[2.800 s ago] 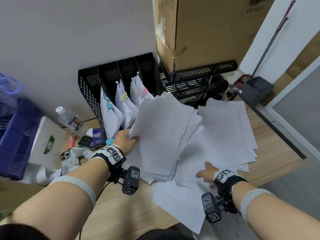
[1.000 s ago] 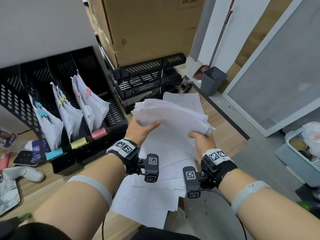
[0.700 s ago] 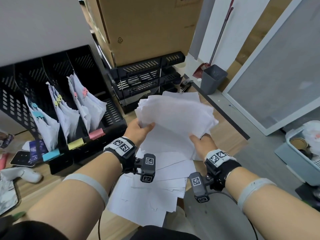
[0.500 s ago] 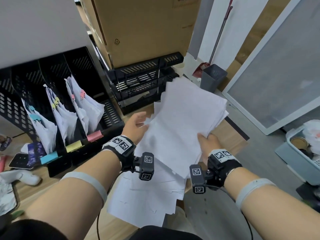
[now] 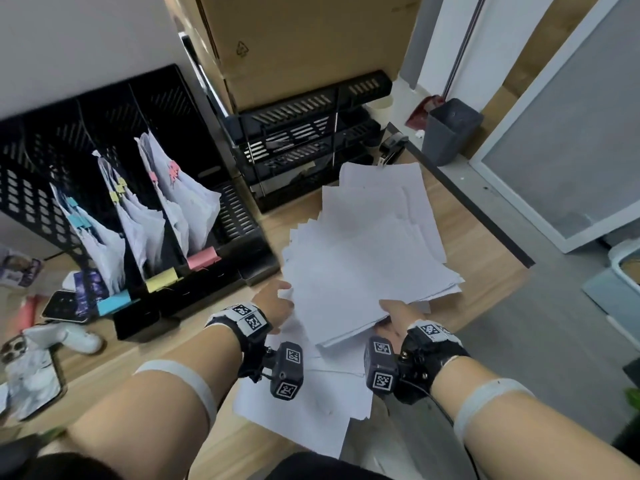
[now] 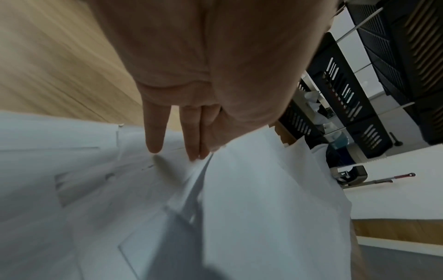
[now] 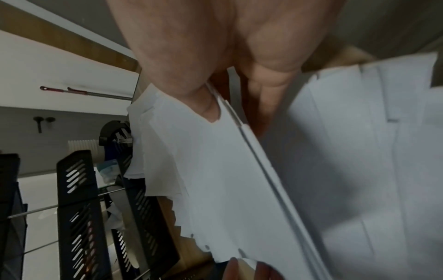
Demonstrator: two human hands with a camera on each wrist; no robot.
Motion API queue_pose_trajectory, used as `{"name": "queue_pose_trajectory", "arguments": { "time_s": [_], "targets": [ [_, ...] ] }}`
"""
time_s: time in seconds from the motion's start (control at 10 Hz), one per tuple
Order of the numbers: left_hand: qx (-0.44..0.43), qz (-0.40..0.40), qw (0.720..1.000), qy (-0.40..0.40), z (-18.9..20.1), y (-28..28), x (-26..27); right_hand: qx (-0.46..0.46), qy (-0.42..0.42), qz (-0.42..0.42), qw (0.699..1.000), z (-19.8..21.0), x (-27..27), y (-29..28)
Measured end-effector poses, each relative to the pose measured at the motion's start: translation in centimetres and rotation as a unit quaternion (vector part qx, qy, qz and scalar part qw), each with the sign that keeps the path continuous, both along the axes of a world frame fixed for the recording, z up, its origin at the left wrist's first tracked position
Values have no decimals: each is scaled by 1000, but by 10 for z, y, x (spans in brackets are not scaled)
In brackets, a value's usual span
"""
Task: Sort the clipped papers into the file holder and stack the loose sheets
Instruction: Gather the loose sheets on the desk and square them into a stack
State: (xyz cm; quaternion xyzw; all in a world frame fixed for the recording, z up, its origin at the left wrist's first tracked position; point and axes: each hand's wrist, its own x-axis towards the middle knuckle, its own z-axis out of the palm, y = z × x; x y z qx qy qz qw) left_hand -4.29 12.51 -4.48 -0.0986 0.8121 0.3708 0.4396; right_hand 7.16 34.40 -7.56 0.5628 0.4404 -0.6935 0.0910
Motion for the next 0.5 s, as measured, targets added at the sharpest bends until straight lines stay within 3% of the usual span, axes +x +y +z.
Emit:
{"name": "queue_pose_trajectory", "arguments": {
  "time_s": [0.1, 0.3, 0.4, 0.5],
  "targets": [
    [-11, -34, 999, 22, 0, -2, 0, 12, 7, 11, 1000, -6, -9, -1],
    [1, 56, 998, -17, -10, -10, -3, 27, -51, 64, 996, 11, -4, 8],
    [-8, 41, 999, -19, -23, -10, -13, 122, -89, 228, 962, 21, 3, 34],
    [-6, 43, 999, -19, -11, -2, -16, 178, -111, 247, 946, 36, 12, 49]
  ]
}}
